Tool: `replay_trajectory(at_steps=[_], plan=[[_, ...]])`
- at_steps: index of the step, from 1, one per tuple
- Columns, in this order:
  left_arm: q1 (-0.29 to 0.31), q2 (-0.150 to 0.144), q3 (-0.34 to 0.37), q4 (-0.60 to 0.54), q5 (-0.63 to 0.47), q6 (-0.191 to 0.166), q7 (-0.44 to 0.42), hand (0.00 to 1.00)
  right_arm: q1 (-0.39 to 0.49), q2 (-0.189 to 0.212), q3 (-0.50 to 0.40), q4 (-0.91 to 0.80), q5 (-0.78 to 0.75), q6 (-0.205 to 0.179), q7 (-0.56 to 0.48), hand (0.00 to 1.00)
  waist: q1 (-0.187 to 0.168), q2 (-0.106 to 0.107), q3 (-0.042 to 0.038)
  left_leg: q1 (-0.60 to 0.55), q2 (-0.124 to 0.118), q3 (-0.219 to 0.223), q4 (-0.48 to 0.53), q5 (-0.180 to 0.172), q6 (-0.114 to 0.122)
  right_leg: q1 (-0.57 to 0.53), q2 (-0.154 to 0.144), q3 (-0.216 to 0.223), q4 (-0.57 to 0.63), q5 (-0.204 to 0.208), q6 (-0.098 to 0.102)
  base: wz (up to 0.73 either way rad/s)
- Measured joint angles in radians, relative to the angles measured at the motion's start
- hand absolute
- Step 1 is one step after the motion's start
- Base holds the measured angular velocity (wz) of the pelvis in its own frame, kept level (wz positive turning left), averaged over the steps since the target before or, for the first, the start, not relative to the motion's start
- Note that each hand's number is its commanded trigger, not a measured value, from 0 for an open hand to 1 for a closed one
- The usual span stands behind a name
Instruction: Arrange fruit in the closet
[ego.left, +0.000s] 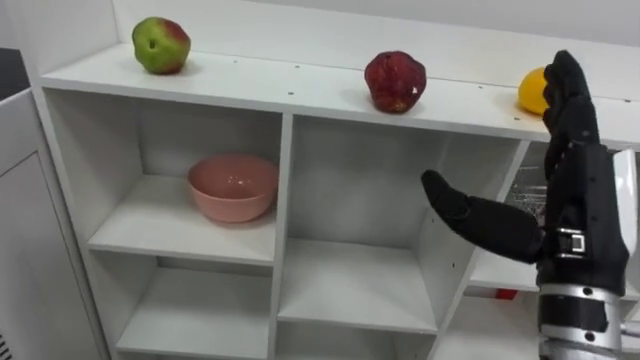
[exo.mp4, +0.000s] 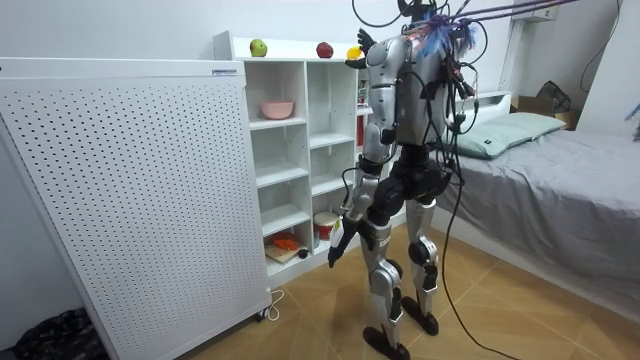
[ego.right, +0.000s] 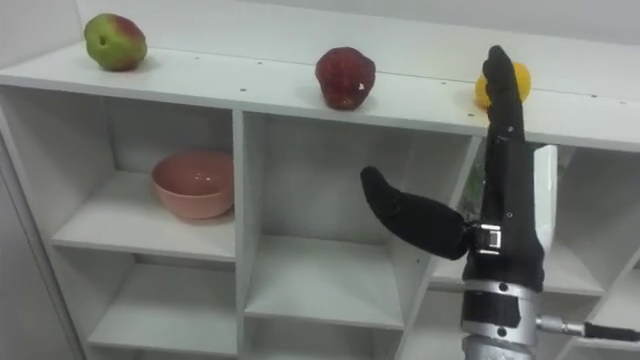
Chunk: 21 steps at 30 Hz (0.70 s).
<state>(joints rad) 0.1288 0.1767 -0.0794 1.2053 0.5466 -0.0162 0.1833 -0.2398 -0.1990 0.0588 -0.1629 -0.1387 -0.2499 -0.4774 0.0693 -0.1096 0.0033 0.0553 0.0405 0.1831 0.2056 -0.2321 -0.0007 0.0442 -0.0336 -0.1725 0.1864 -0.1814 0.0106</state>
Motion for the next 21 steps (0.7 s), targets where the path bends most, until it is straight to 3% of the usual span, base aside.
replay_trajectory(at_steps=[5, 10, 17, 21], plan=[[-0.007, -0.001, -0.001, -0.017, 0.016, 0.009, -0.004, 0.00, -0.052, -0.010, -0.001, -0.003, 0.005, 0.001, 0.017, 0.00, 0.021, 0.001, 0.0008, -0.008, 0.001, -0.005, 0.003, 0.000, 0.000, -0.004, 0.000, -0.006, -0.001, 0.001, -0.001, 0.01], [-0.013, -0.001, -0.002, -0.016, 0.015, 0.021, -0.023, 0.00, -0.107, -0.030, -0.001, -0.002, 0.070, 0.003, 0.039, 0.00, 0.036, 0.012, 0.0086, -0.001, 0.000, -0.009, 0.002, 0.000, 0.000, 0.005, 0.000, -0.011, -0.004, 0.001, -0.001, 0.01], [-0.021, -0.005, 0.003, -0.021, 0.015, 0.034, -0.049, 0.00, -0.121, -0.063, -0.002, 0.019, 0.137, 0.013, 0.067, 0.00, 0.049, 0.017, 0.0120, -0.002, 0.000, -0.024, 0.002, 0.001, -0.001, 0.010, 0.000, -0.024, -0.003, 0.001, -0.001, 0.05], [-0.021, -0.004, 0.007, -0.030, 0.015, 0.038, -0.075, 0.00, -0.170, -0.114, -0.004, 0.107, 0.192, 0.030, 0.078, 0.00, 0.049, 0.012, 0.0098, -0.002, 0.000, -0.027, 0.001, 0.001, -0.001, 0.011, 0.000, -0.026, -0.003, 0.001, -0.001, 0.00]])
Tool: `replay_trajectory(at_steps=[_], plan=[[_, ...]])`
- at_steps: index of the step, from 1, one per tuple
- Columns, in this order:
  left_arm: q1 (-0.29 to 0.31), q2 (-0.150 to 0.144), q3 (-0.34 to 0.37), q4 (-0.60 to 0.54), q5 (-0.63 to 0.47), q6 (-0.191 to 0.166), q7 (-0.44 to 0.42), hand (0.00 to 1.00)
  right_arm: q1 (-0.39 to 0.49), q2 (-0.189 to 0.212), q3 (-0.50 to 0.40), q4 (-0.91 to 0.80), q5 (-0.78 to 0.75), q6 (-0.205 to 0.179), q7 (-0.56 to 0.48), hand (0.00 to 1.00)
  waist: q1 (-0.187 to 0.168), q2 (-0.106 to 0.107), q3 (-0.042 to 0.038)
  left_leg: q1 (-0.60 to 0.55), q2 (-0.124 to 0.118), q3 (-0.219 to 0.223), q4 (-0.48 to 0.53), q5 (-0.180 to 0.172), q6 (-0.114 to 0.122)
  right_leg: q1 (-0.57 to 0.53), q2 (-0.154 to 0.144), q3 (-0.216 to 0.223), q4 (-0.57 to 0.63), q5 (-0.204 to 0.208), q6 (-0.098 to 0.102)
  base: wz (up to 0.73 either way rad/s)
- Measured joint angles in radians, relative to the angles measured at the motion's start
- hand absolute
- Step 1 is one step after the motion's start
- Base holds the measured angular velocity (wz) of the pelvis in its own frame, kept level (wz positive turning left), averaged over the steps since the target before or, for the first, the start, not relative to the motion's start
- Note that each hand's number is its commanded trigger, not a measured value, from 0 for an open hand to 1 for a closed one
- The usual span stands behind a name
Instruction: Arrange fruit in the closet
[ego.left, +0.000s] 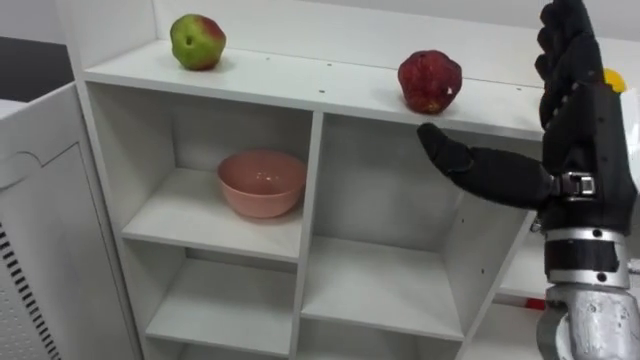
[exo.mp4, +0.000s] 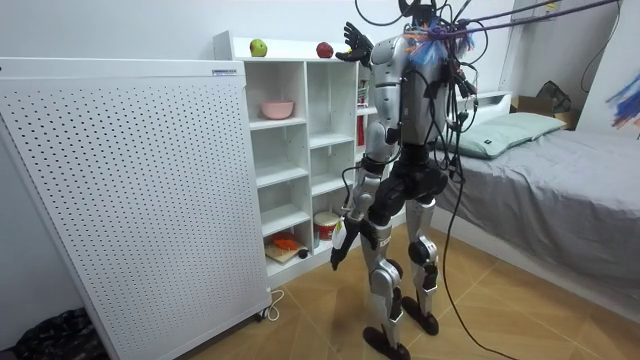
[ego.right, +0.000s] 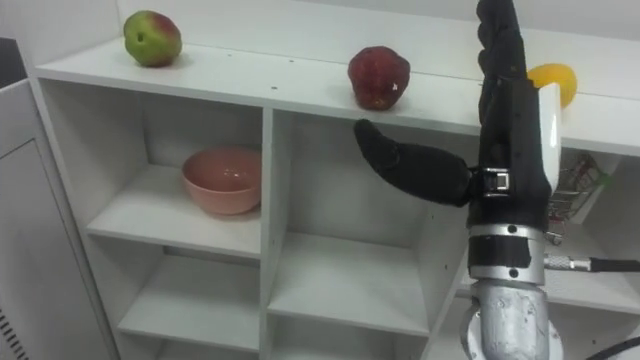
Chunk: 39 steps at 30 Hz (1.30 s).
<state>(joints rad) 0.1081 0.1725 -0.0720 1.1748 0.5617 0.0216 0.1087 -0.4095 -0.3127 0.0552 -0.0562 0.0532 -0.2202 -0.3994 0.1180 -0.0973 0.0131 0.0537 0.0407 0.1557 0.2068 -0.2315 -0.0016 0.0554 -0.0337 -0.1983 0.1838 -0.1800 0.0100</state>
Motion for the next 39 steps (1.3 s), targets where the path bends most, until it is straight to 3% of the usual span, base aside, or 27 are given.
replay_trajectory(at_steps=[5, 10, 18, 28, 39], plan=[[0.002, 0.005, 0.022, -0.007, 0.022, 0.002, -0.021, 0.00, -0.024, -0.015, -0.004, 0.047, 0.017, 0.018, 0.010, 0.00, 0.000, -0.010, -0.0004, 0.000, 0.000, -0.005, -0.002, 0.000, 0.000, 0.000, 0.000, -0.006, 0.000, 0.000, 0.000, 0.02], [0.003, 0.019, 0.022, -0.031, 0.022, 0.014, -0.031, 0.00, -0.028, -0.018, -0.004, 0.068, 0.030, 0.048, 0.016, 0.00, 0.001, -0.034, -0.0001, -0.001, 0.000, -0.014, -0.003, 0.000, 0.000, 0.003, 0.001, -0.009, 0.001, 0.000, 0.000, 0.03], [0.018, 0.027, 0.029, -0.064, 0.042, 0.045, -0.031, 0.00, -0.092, -0.035, -0.003, 0.146, 0.036, 0.090, 0.056, 0.00, 0.002, -0.038, -0.0007, 0.000, 0.000, -0.024, -0.002, 0.000, 0.000, 0.010, 0.001, -0.022, -0.003, 0.000, 0.000, 0.04], [0.015, 0.027, 0.030, -0.067, 0.080, 0.047, -0.029, 0.00, -0.115, -0.044, -0.001, 0.167, 0.033, 0.091, 0.119, 0.00, 0.001, -0.039, -0.0016, -0.005, -0.001, -0.024, -0.001, 0.001, -0.002, 0.011, 0.001, -0.022, -0.014, 0.000, 0.000, 0.00], [0.015, 0.027, 0.030, -0.067, 0.080, 0.047, -0.025, 0.00, -0.115, -0.048, -0.001, 0.168, 0.043, 0.091, 0.122, 0.00, 0.007, -0.039, -0.0015, -0.004, -0.001, -0.024, 0.000, 0.001, -0.002, 0.011, 0.001, -0.021, -0.014, 0.000, 0.000, 0.00]])
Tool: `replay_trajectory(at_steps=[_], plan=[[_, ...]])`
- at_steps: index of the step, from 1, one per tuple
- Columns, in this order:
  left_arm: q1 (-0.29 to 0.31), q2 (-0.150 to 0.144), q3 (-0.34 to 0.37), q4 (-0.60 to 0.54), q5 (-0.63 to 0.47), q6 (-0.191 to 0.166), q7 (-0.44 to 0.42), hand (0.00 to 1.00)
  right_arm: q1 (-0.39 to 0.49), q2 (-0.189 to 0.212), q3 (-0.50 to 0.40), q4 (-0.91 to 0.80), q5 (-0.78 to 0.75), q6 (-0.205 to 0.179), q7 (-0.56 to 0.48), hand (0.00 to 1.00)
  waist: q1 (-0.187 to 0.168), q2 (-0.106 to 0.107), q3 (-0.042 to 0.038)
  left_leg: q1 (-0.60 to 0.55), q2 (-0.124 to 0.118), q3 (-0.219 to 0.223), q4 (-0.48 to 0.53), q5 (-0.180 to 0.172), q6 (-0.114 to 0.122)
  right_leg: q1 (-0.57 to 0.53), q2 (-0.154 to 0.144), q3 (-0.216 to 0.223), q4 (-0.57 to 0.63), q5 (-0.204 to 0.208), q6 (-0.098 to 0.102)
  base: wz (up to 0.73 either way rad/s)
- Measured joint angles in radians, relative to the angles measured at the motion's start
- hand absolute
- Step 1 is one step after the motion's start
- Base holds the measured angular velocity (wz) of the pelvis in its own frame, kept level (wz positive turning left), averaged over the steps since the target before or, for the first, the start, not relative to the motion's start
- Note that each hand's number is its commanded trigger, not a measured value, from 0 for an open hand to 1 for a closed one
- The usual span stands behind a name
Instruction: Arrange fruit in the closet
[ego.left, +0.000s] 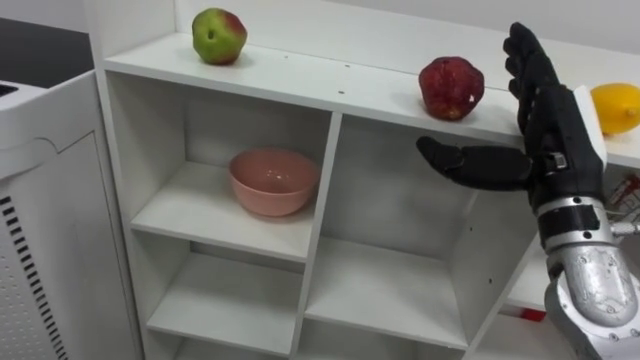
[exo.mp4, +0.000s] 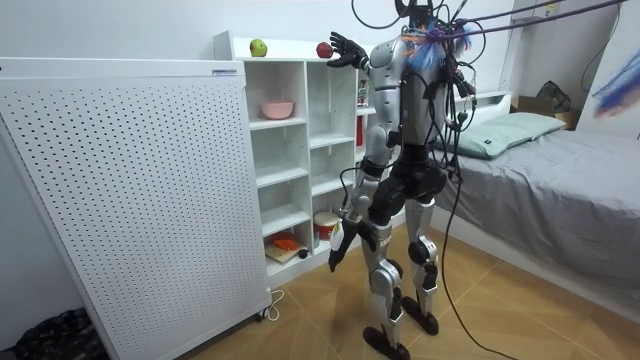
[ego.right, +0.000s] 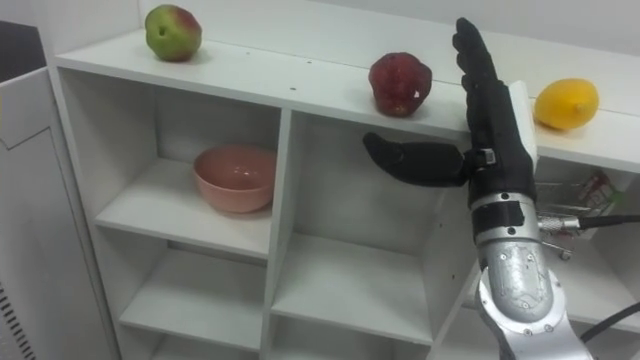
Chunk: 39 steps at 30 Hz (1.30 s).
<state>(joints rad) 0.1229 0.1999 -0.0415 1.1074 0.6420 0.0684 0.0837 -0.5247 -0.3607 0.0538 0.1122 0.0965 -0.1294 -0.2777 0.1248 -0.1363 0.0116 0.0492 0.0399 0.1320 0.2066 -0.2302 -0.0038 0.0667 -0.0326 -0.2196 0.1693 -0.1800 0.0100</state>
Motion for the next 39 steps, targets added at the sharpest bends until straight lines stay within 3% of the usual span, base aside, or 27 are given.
replay_trajectory(at_steps=[27, 31, 37, 39], plan=[[0.003, -0.001, 0.022, -0.015, 0.000, 0.015, 0.022, 0.00, -0.018, -0.006, 0.000, 0.000, 0.024, 0.001, 0.013, 0.00, 0.008, 0.003, -0.0007, -0.001, 0.000, 0.000, 0.001, 0.001, -0.001, -0.001, 0.000, 0.001, 0.000, 0.000, 0.000, 0.00], [0.005, -0.002, 0.038, -0.015, 0.000, 0.015, 0.014, 0.00, -0.057, -0.021, 0.001, 0.000, 0.023, 0.021, 0.033, 0.00, 0.015, 0.001, -0.0019, -0.001, 0.000, -0.002, 0.000, 0.001, -0.001, 0.000, 0.000, -0.001, 0.000, 0.000, 0.000, 0.01], [0.017, 0.000, 0.038, -0.024, -0.001, 0.015, -0.006, 0.00, -0.067, -0.073, 0.006, 0.033, 0.022, 0.025, 0.040, 0.00, 0.025, -0.018, -0.0135, 0.003, 0.000, -0.016, -0.003, 0.001, -0.001, 0.007, 0.001, -0.002, 0.000, 0.000, 0.000, 0.07], [0.022, 0.000, 0.038, -0.026, -0.001, 0.015, -0.013, 0.00, -0.067, -0.075, 0.006, 0.034, 0.022, 0.039, 0.041, 0.00, 0.024, -0.022, -0.0123, 0.002, 0.000, -0.021, -0.003, 0.001, -0.001, 0.007, 0.001, -0.003, 0.000, 0.000, 0.000, 0.00]])
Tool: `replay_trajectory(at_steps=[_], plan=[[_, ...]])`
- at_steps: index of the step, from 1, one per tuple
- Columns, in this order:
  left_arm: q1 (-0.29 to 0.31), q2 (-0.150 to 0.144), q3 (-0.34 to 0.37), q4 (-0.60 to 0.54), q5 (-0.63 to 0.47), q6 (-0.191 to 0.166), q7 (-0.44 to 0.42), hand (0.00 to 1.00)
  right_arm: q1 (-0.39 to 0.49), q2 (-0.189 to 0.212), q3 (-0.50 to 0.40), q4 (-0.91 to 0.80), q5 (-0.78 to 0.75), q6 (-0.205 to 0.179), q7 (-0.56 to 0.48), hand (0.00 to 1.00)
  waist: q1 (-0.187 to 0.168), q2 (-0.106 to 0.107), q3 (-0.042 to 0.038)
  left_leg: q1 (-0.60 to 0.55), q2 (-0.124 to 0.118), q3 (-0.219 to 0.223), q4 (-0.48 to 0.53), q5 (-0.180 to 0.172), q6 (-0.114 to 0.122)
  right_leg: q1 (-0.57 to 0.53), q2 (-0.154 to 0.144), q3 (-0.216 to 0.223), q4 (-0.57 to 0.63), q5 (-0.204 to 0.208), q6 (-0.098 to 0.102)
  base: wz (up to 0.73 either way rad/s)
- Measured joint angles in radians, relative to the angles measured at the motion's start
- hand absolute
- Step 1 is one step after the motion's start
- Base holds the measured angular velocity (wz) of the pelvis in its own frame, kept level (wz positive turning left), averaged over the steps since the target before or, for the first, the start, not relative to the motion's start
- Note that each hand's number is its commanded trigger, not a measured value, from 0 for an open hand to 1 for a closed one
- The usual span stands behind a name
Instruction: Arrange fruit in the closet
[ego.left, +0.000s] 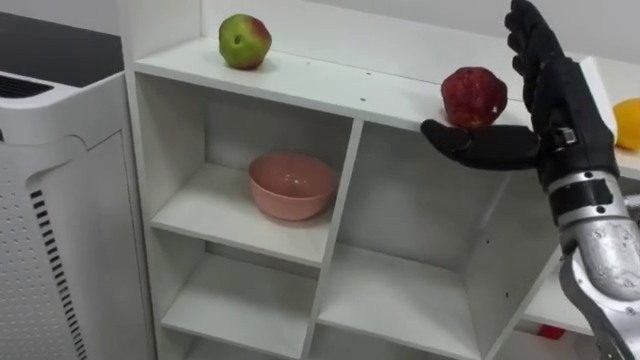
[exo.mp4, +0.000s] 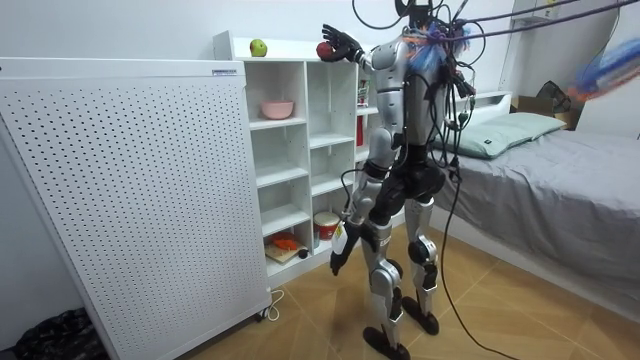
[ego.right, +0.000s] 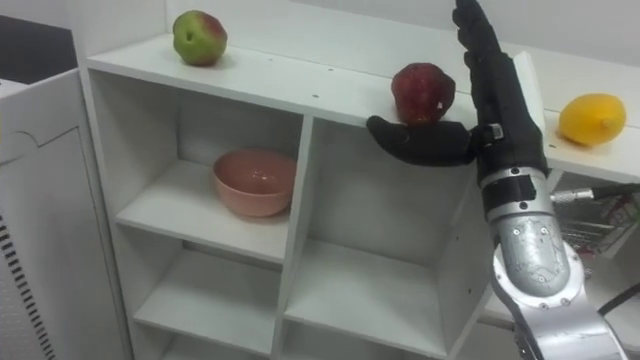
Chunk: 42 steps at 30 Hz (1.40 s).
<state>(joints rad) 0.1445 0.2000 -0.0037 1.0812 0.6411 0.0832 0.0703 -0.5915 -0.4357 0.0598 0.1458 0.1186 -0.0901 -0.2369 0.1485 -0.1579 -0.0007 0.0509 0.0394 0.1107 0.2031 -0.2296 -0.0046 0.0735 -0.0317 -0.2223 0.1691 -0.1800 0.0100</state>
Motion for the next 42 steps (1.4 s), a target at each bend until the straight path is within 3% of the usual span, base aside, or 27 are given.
replay_trajectory(at_steps=[7, 8, 10, 15, 21, 25, 32, 42], plan=[[0.000, 0.001, 0.000, -0.001, -0.001, 0.000, -0.023, 0.00, -0.001, -0.009, 0.000, 0.002, 0.000, 0.005, 0.004, 0.00, -0.001, -0.014, 0.0068, -0.004, 0.000, -0.003, 0.001, 0.000, 0.000, -0.004, 0.000, 0.000, 0.001, 0.000, 0.000, 0.00], [0.001, 0.001, 0.000, -0.002, -0.001, 0.000, -0.023, 0.00, -0.004, -0.014, 0.000, 0.004, 0.000, 0.006, 0.009, 0.16, -0.001, -0.017, 0.0083, -0.005, 0.000, -0.003, 0.001, 0.000, 0.000, -0.005, 0.000, 0.000, 0.001, 0.000, 0.000, 0.00], [0.002, 0.004, 0.000, -0.002, -0.002, 0.002, -0.024, 0.00, -0.023, -0.024, 0.001, 0.016, 0.001, 0.012, 0.027, 1.00, -0.004, -0.022, 0.0112, -0.006, 0.000, -0.003, 0.002, 0.000, 0.000, -0.006, 0.000, 0.001, 0.001, 0.000, 0.000, 0.00], [0.000, 0.009, 0.000, -0.002, -0.004, 0.004, -0.032, 0.00, -0.046, -0.042, 0.015, 0.019, 0.000, 0.027, 0.076, 1.00, -0.010, -0.029, 0.0108, -0.006, 0.000, -0.003, 0.002, 0.000, 0.000, -0.006, 0.000, -0.001, 0.001, 0.000, 0.000, 0.00], [-0.008, 0.019, 0.000, -0.003, -0.006, 0.004, -0.032, 0.00, -0.046, -0.089, 0.093, 0.033, 0.032, 0.027, 0.120, 1.00, -0.009, -0.038, 0.0105, -0.005, 0.001, -0.002, 0.003, 0.002, -0.002, -0.006, 0.000, 0.003, 0.001, 0.000, 0.000, -0.01], [-0.011, 0.022, 0.000, -0.004, -0.011, 0.004, -0.033, 0.00, -0.079, -0.100, 0.094, 0.046, 0.034, 0.028, 0.111, 1.00, -0.008, -0.044, 0.0096, -0.006, 0.001, -0.002, 0.004, 0.003, -0.002, -0.005, 0.000, 0.003, 0.002, 0.000, 0.000, 0.00], [-0.013, 0.029, -0.001, -0.010, -0.020, 0.003, -0.031, 0.00, -0.092, -0.102, 0.095, 0.047, 0.035, 0.028, 0.106, 1.00, -0.006, -0.048, 0.0101, -0.008, 0.000, -0.006, 0.004, 0.003, -0.002, -0.006, -0.001, 0.001, 0.001, 0.000, 0.000, 0.01], [-0.018, 0.034, -0.001, -0.010, -0.016, 0.004, -0.006, 0.00, -0.091, -0.100, 0.104, 0.043, 0.031, 0.028, 0.092, 1.00, -0.006, -0.037, 0.0171, -0.013, 0.000, -0.007, 0.004, 0.003, -0.002, -0.008, 0.000, 0.000, -0.001, 0.000, 0.000, 0.00]])
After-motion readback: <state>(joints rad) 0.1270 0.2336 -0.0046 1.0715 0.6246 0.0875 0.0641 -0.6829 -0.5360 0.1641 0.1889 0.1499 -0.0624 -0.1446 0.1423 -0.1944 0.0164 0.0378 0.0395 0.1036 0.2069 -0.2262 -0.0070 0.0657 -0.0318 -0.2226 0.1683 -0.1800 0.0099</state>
